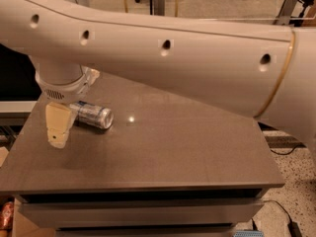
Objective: Pick redbull can
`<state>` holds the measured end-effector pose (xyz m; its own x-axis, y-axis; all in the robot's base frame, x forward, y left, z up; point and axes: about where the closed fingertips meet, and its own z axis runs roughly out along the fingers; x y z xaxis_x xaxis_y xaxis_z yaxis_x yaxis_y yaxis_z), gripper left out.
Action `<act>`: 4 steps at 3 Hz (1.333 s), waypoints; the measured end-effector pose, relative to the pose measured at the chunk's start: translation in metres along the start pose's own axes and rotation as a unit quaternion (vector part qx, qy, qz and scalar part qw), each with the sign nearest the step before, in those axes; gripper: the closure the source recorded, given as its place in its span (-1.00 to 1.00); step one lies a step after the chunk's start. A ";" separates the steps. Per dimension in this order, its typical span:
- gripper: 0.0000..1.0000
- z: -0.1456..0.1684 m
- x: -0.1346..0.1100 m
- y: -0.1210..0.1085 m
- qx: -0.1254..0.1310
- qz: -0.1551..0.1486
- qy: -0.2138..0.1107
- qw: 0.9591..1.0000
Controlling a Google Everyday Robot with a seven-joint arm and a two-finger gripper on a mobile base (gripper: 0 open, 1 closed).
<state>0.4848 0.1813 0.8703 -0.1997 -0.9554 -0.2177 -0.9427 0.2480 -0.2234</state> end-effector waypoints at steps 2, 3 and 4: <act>-0.67 0.017 0.009 -0.008 -0.016 -0.018 -0.027 0.999; -0.19 0.026 0.017 -0.012 -0.028 -0.010 -0.036 0.999; 0.26 0.033 0.024 -0.015 -0.036 0.000 -0.040 0.999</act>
Offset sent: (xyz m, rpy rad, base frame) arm 0.0180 -0.0144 -0.0268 0.0761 0.0294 0.0760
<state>0.5030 0.1605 0.8368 -0.1806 -0.9390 -0.2927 -0.9602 0.2328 -0.1545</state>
